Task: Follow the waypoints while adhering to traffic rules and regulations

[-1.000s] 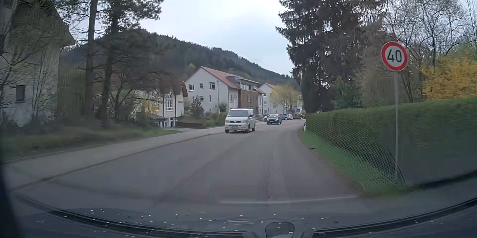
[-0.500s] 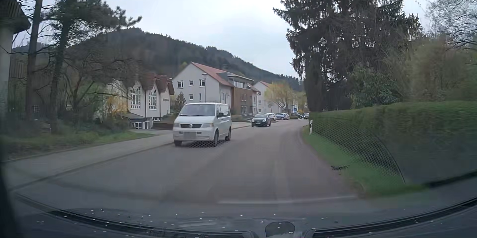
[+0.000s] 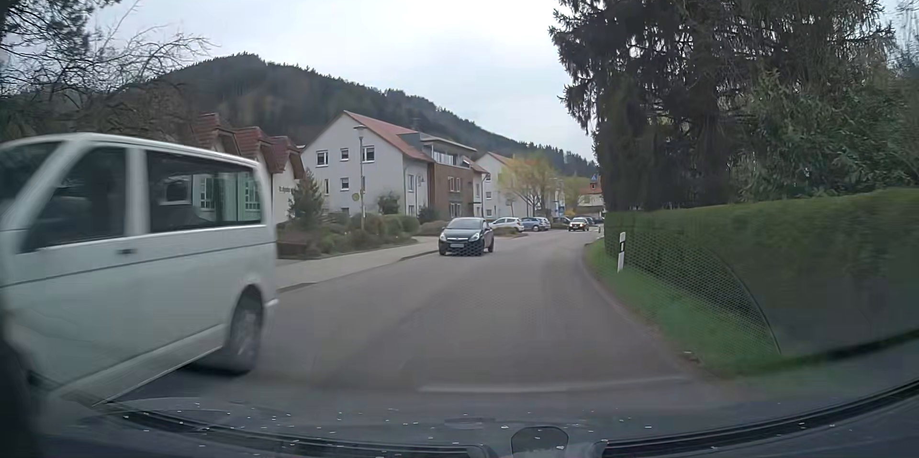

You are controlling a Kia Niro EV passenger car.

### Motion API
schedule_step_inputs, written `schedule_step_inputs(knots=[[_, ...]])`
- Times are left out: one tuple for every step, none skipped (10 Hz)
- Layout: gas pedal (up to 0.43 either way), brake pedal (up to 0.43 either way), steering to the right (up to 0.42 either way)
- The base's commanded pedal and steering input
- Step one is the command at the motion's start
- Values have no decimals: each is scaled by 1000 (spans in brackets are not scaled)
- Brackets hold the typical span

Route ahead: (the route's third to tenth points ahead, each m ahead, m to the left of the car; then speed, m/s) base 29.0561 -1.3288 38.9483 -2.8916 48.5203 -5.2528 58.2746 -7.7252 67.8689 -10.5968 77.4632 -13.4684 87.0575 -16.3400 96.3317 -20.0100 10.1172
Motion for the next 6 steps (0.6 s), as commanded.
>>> schedule_step_inputs(knots=[[39,0,21],[39,0,23],[39,0,23],[39,0,23],[39,0,23],[39,0,23]])
